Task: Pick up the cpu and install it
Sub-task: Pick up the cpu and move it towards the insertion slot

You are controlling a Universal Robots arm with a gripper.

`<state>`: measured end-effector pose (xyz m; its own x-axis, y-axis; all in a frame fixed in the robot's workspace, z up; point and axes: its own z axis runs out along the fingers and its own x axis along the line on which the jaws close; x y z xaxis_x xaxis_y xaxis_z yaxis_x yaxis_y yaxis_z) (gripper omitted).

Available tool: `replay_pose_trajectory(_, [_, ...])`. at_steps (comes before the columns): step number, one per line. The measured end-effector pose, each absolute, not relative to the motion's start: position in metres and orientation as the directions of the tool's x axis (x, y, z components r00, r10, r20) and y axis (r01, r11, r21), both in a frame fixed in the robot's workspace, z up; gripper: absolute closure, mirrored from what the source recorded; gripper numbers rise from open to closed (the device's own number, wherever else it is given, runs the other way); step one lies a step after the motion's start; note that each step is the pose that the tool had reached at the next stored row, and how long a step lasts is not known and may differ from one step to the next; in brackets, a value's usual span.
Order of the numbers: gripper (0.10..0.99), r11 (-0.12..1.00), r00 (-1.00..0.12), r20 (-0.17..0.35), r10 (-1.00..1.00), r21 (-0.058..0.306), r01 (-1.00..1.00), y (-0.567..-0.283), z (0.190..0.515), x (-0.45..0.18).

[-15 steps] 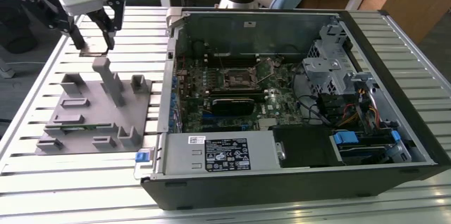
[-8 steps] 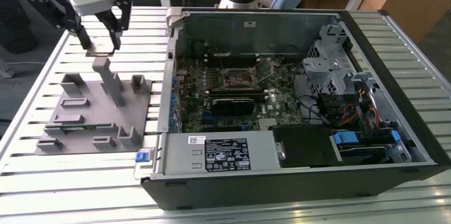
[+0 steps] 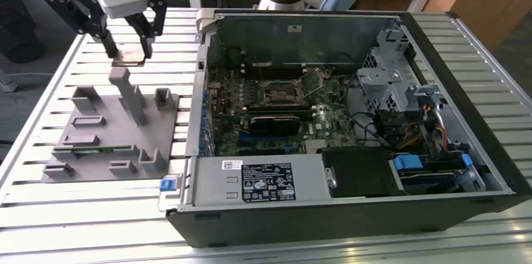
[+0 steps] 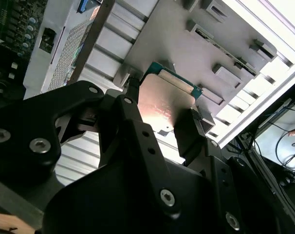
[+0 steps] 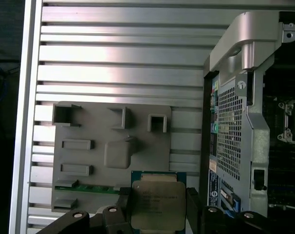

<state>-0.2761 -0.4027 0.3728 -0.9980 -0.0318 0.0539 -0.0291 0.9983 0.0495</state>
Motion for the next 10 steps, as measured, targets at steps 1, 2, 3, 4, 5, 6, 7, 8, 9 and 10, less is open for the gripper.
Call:
replay_pose_trajectory(1, [0.545, 0.998, -0.998, 0.054, -0.032, 0.05, -0.029, -0.403, 0.373, -0.274])
replay_pose_trajectory(2, [0.545, 0.998, -0.998, 0.054, -0.032, 0.05, -0.029, -0.403, 0.373, -0.273])
replay_pose_trajectory(3, [0.545, 0.998, -0.998, 0.054, -0.032, 0.049, -0.029, -0.403, 0.373, -0.271])
replay_pose_trajectory(4, [0.545, 0.998, -0.998, 0.055, -0.032, 0.049, -0.029, -0.403, 0.373, -0.27])
replay_pose_trajectory(5, [0.545, 0.998, -0.998, 0.055, -0.032, 0.049, -0.029, -0.403, 0.373, -0.268])
replay_pose_trajectory(6, [0.545, 0.998, -0.998, 0.055, -0.032, 0.049, -0.029, -0.403, 0.373, -0.266])
replay_pose_trajectory(7, [0.545, 0.998, -0.998, 0.055, -0.032, 0.049, -0.029, -0.403, 0.373, -0.265])
replay_pose_trajectory(8, [0.545, 0.998, -0.998, 0.055, -0.032, 0.049, -0.029, -0.403, 0.373, -0.263])
replay_pose_trajectory(9, [0.545, 0.998, -0.998, 0.055, -0.032, 0.049, -0.029, -0.403, 0.373, -0.262])
replay_pose_trajectory(10, [0.545, 0.998, -0.998, 0.056, -0.032, 0.05, -0.029, -0.403, 0.373, -0.26])
